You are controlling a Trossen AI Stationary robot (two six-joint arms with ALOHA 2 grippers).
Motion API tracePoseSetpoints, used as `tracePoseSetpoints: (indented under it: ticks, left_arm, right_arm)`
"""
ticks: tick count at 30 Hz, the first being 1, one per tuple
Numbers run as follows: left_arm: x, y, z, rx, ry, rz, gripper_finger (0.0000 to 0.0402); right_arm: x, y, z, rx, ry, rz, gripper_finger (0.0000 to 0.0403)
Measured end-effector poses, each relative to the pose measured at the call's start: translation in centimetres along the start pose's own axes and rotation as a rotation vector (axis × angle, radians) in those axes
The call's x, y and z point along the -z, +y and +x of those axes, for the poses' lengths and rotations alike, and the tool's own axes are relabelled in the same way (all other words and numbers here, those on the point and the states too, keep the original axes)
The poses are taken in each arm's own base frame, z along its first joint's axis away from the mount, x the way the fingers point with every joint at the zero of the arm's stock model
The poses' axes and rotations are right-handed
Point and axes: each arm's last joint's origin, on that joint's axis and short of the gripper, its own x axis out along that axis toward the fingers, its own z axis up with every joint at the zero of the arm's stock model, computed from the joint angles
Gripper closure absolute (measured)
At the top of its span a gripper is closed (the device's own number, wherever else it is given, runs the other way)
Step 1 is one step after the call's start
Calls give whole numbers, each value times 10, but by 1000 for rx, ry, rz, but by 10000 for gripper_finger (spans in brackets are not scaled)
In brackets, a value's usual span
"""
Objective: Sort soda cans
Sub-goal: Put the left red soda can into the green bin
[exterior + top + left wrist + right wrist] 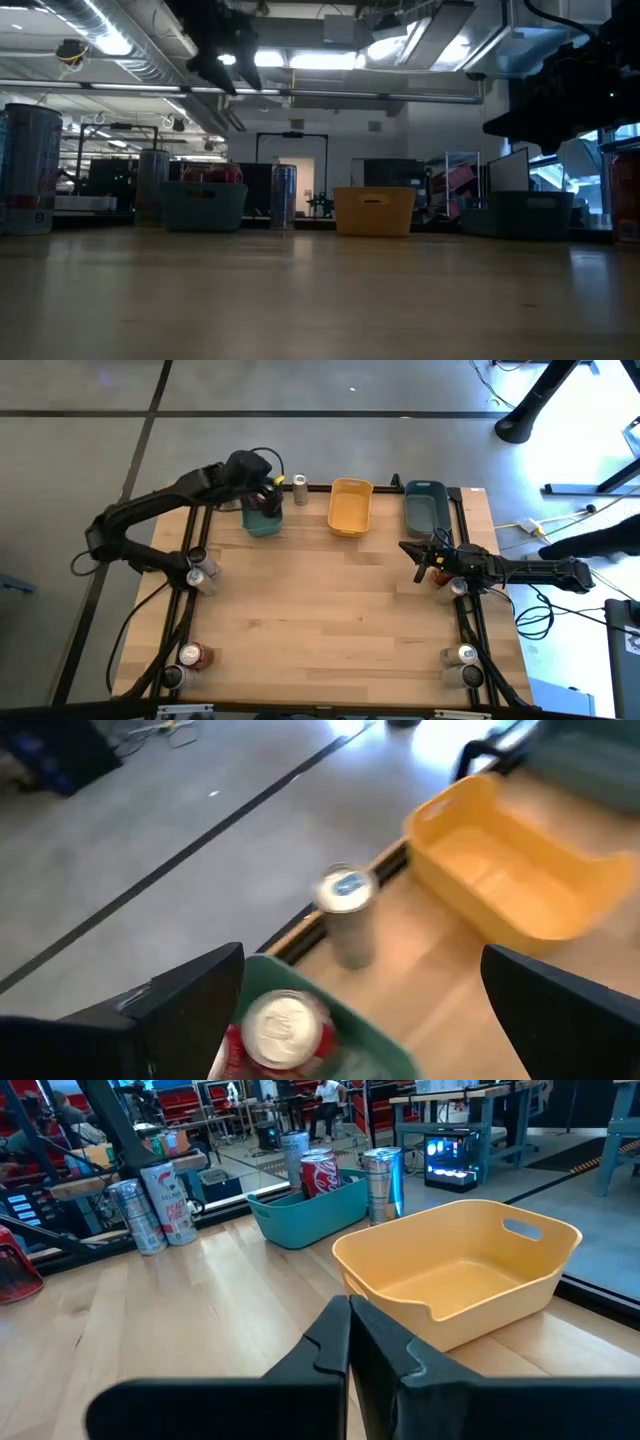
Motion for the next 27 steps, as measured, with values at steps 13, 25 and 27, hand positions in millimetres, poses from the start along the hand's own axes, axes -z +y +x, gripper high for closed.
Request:
tracePoseSetpoints:
  ticks: [13, 25, 27]
  left_arm:
    - [29, -63, -68, 312, 48, 137, 9]
    - [62, -100, -109, 478, 178, 112, 9]
    - [70, -103, -116, 485, 225, 95, 9]
  right_arm:
    - [0, 0, 0, 0, 0, 5, 393]
    - [1, 0, 0, -18, 11, 10, 393]
    - [1, 1, 0, -25, 13, 11, 393]
